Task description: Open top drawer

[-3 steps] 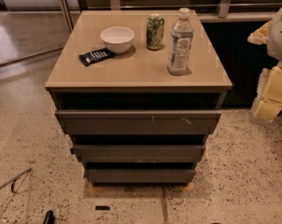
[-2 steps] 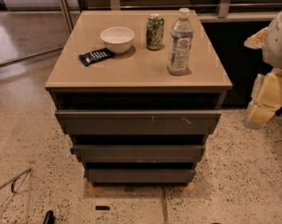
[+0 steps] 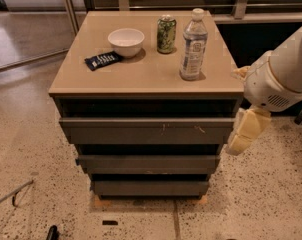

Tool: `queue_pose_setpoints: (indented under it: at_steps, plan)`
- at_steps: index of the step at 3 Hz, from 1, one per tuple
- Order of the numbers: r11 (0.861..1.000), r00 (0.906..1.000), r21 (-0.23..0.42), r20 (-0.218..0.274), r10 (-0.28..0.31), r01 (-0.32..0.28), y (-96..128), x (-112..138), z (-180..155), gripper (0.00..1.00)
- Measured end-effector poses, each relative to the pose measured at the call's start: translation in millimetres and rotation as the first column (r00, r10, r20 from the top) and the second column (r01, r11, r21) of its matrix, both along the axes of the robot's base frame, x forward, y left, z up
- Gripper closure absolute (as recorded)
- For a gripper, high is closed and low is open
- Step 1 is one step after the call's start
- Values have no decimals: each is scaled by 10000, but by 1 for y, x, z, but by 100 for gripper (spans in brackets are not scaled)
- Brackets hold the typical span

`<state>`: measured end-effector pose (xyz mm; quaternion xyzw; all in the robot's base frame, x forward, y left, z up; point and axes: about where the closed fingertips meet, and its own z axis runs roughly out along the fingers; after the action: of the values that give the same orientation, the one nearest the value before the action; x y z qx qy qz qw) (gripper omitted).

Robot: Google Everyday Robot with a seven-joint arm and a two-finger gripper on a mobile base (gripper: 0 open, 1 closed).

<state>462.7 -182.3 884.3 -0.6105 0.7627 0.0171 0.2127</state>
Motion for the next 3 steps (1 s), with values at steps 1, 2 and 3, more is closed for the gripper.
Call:
queue_pose_setpoints:
  at_steps: [1, 2, 3]
  plan:
    - [9991, 9995, 321, -86, 292, -289, 17, 9, -37, 0]
    - [9976, 9980, 427, -286, 555, -543, 34, 18, -77, 0]
    - [9967, 9946, 186, -664, 803, -792, 49, 27, -126, 0]
